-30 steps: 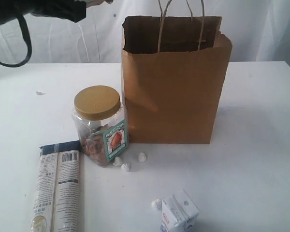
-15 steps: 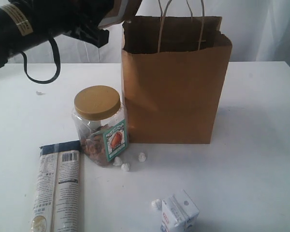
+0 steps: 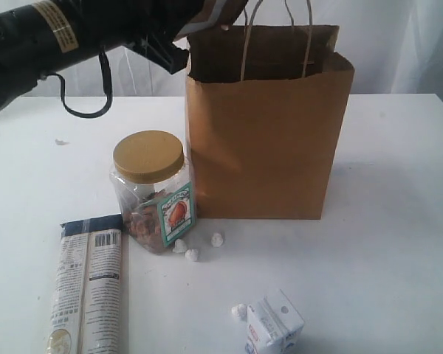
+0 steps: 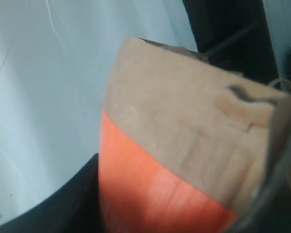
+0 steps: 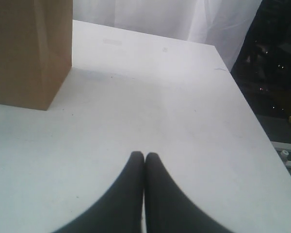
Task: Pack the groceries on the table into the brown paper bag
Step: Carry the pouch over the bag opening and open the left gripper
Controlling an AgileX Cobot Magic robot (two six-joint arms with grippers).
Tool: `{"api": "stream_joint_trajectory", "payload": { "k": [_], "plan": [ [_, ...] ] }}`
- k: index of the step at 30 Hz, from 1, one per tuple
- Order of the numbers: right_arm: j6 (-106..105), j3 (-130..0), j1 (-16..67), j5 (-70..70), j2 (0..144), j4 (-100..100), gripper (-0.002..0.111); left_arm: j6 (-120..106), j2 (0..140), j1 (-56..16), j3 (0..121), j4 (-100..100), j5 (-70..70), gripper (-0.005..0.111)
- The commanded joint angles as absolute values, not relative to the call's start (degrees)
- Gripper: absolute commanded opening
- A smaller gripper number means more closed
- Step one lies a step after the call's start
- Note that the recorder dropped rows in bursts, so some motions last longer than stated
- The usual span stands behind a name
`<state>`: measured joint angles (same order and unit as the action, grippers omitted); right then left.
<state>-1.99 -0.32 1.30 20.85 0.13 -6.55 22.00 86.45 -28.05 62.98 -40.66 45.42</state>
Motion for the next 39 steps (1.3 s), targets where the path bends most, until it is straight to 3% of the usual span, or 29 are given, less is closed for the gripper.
{"api": "stream_joint_trajectory", "payload": {
  "k": [1, 14, 22, 26, 39],
  "plan": [
    [-1.71, 0.00, 1.36, 20.11, 0.00, -6.63, 0.000, 26.44, 85.73, -28.13, 64.73, -44.07, 49.23, 0.000],
    [-1.71, 0.00, 1.36, 20.11, 0.00, -6.63, 0.000, 35.18, 88.50, -28.13, 64.73, -54.91, 48.24, 0.003],
    [-1.71, 0.00, 1.36, 20.11, 0.00, -6.63, 0.000, 40.74, 88.50, -28.13, 64.73, -54.81, 47.99, 0.052],
    [-1.42, 0.00, 1.35, 20.11, 0.00, -6.63, 0.000, 42.15, 88.50, -28.13, 64.73, -54.81, 47.99, 0.065],
    [-1.27, 0.00, 1.35, 20.11, 0.00, -6.63, 0.000, 44.76, 88.50, -28.13, 64.73, -54.91, 47.99, 0.067]
  ]
}}
